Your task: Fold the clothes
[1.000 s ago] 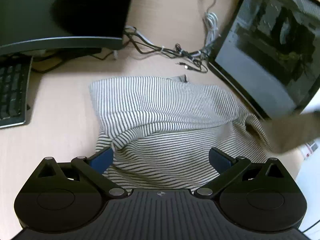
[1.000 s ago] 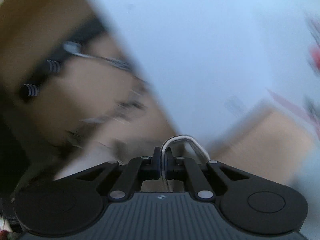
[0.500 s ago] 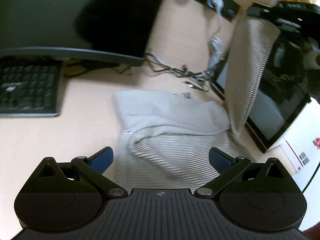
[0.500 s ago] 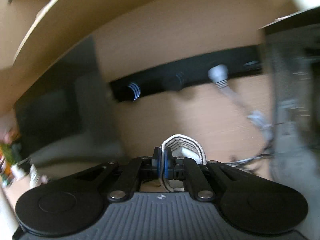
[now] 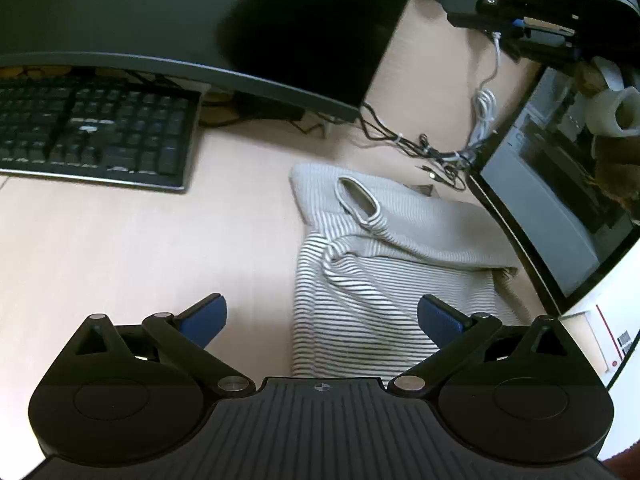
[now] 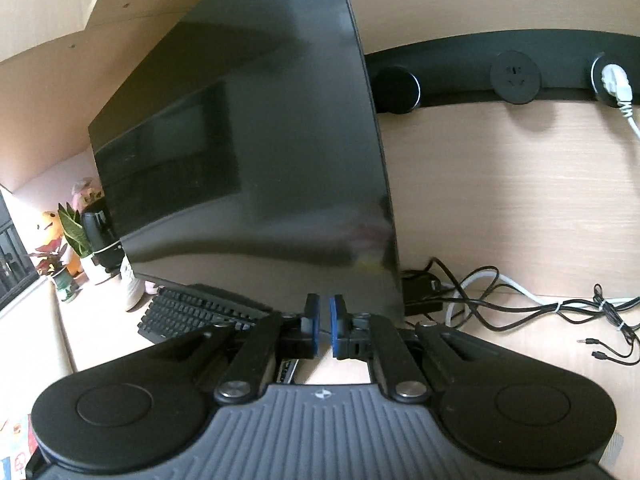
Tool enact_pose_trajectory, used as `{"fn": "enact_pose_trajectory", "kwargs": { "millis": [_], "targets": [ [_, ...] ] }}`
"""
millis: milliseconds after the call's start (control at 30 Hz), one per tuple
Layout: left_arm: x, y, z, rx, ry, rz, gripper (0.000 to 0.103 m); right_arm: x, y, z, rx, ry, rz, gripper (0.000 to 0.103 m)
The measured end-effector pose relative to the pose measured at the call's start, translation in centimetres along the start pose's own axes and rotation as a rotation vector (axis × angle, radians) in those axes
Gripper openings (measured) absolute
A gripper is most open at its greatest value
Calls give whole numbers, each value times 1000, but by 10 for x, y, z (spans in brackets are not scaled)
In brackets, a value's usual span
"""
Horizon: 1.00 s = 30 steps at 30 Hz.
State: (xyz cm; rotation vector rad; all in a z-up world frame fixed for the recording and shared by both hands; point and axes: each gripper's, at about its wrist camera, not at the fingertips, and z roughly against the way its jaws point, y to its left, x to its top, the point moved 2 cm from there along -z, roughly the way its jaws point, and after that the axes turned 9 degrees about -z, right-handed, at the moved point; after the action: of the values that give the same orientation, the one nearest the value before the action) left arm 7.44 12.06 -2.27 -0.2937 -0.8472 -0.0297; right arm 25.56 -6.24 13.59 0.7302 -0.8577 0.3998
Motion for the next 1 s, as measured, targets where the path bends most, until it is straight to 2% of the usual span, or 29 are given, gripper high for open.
{"fn": "enact_pose_trajectory", "kwargs": {
  "millis": [200, 267, 333, 400, 567, 667, 767, 800, 867, 900, 933, 1000],
  "targets": [
    [20, -18, -25, -53, 23, -62, 103, -20, -32, 21, -95, -4, -30, 24],
    [32, -23, -36, -69, 27, -61, 103, -35, -45, 32, -146, -9, -26, 33],
    [46, -27, -48, -86, 34, -45, 103, -56, -57, 42, -203, -9, -1, 49],
    [59, -28, -62, -98, 41, -34, 103, -82, -71, 51, -263, 3, 18, 58],
    [86, -35, -103, -80, 79, -47, 101, -143, -125, 66, -394, 67, -88, 58],
    [90, -37, -126, -60, 134, -48, 86, -171, -143, 67, -436, 91, -150, 58],
    [90, -40, -143, -20, 172, -69, 82, -185, -149, 72, -428, 103, -168, 59],
    [90, -41, -148, -3, 180, -83, 76, -188, -150, 73, -422, 108, -168, 61],
    [89, -44, -152, 43, 184, -123, 54, -192, -149, 71, -418, 117, -150, 62],
    [89, -45, -152, 65, 180, -153, 34, -194, -148, 69, -418, 118, -137, 64],
    [90, -47, -150, 71, 168, -175, 18, -195, -147, 67, -418, 118, -124, 66],
    [96, -54, -140, 50, 122, -207, 15, -194, -146, 64, -411, 121, -114, 67]
  ]
}}
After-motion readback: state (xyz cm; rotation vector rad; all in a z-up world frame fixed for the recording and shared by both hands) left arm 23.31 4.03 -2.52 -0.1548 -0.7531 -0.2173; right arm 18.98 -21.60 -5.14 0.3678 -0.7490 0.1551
